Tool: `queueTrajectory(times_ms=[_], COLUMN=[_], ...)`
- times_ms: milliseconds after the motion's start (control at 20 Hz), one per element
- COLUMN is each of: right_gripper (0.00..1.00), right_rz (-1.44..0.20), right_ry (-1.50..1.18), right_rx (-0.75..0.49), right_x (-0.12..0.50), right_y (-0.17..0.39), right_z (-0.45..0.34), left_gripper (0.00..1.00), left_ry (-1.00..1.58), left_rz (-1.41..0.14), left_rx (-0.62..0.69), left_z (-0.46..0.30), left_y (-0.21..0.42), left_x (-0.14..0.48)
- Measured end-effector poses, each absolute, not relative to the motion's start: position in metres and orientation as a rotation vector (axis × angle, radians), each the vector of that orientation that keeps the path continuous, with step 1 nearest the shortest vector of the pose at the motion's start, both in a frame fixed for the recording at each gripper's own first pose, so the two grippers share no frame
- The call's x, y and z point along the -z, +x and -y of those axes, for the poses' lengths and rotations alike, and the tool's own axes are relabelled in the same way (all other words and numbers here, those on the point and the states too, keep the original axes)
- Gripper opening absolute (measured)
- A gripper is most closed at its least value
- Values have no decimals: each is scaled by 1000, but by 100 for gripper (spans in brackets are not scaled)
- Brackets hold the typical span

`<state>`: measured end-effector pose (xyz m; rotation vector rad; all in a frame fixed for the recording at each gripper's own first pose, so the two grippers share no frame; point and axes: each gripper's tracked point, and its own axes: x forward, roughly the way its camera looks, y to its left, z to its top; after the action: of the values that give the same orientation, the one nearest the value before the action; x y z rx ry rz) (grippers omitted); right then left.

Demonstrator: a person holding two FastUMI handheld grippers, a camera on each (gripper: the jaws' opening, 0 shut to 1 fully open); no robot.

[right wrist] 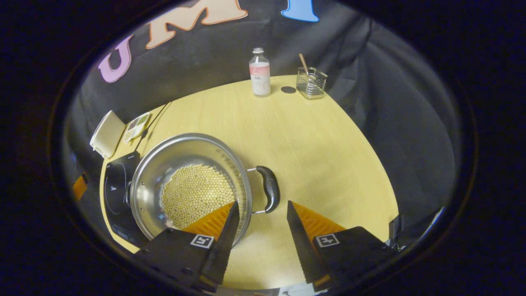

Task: First push the handle of the pot to place it horizontally, then grasp the pot with both hands and set it on the induction cooktop.

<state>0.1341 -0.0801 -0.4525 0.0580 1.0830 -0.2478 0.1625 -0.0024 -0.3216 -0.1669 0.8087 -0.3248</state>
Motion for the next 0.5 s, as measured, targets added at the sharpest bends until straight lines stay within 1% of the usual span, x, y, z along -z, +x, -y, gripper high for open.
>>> queueTrajectory(times_ms=[100, 250, 300, 350, 400, 450, 500], right_gripper=[72, 71, 71, 71, 74, 77, 77], right_rz=[-1089, -1111, -1115, -1123, -1132, -1140, -1144], right_ry=[40, 36, 46, 58, 69, 77, 83], right_rx=[229, 189, 174, 161, 144, 126, 107], right_x=[460, 473, 476, 481, 485, 489, 492], right_y=[140, 149, 153, 157, 160, 162, 164], right_z=[83, 90, 92, 93, 93, 93, 92], left_gripper=[96, 96, 100, 96, 96, 100, 96], left_ry=[-188, -232, -230, -223, -217, -212, -209], left_rz=[-872, -978, -1005, -1025, -1047, -1070, -1083], left_rx=[328, 287, 271, 254, 243, 234, 227], left_z=[9, 18, 19, 19, 20, 23, 25], left_y=[158, 151, 150, 150, 148, 147, 149], left_x=[339, 364, 372, 380, 386, 395, 401])
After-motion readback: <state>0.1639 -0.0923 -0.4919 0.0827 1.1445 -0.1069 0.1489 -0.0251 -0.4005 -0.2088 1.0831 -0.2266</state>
